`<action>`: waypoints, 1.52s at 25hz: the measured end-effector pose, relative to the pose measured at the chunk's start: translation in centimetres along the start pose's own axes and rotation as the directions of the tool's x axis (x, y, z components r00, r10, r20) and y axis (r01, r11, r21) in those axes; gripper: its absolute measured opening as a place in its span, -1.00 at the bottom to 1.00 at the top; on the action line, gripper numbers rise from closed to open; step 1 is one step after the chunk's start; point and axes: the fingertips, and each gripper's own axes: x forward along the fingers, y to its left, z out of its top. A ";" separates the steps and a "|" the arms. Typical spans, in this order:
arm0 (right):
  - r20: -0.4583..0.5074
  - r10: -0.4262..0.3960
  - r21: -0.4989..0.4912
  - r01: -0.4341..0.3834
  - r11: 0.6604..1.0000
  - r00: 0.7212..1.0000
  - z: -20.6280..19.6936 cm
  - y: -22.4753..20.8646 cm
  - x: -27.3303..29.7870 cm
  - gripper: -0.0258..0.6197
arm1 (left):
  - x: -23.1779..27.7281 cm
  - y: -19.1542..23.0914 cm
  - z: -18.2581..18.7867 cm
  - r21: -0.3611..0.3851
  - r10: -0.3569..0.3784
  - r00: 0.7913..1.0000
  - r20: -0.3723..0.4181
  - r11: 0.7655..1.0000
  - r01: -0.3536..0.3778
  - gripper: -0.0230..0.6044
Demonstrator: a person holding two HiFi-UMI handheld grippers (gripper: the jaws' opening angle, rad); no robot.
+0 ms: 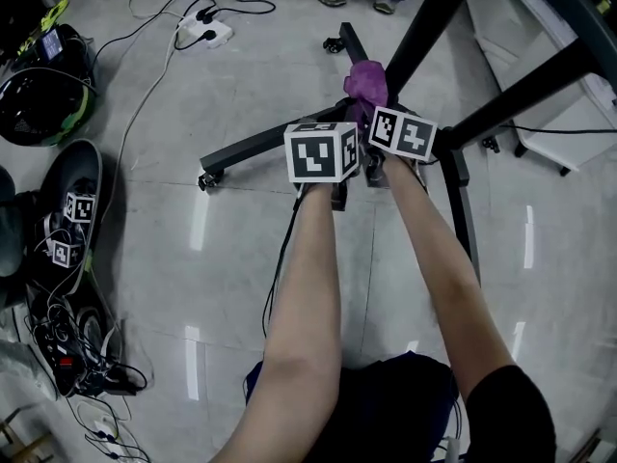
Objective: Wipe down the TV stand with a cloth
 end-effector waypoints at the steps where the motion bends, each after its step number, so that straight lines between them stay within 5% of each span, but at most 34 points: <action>1: -0.005 -0.001 0.003 0.001 1.000 1.000 -0.3 -0.1 0.0 -0.64 | 0.0 0.0 -0.1 -0.005 0.003 1.000 -0.001 1.000 -0.003 -0.91; 14: -0.031 0.017 -0.029 -0.018 0.999 0.999 -1.0 0.3 -1.1 -0.64 | 0.0 -1.6 -1.2 0.009 0.011 0.998 -0.063 1.000 -0.010 -0.91; 24: 0.078 0.067 -0.211 -0.049 0.976 0.995 5.0 2.5 -6.9 -0.64 | -2.0 -3.1 1.8 0.050 0.056 0.998 0.012 0.997 -0.056 -0.91; 29: 0.251 0.123 -0.297 -0.045 0.954 0.960 11.9 4.4 -12.3 -0.64 | -3.1 -5.0 5.7 0.034 0.022 0.992 0.124 0.999 -0.026 -0.91; 38: 0.489 0.133 -0.291 0.017 0.957 0.862 23.5 5.4 -20.4 -0.64 | -3.9 -9.7 10.0 0.136 -0.057 0.977 0.204 0.990 0.030 -0.91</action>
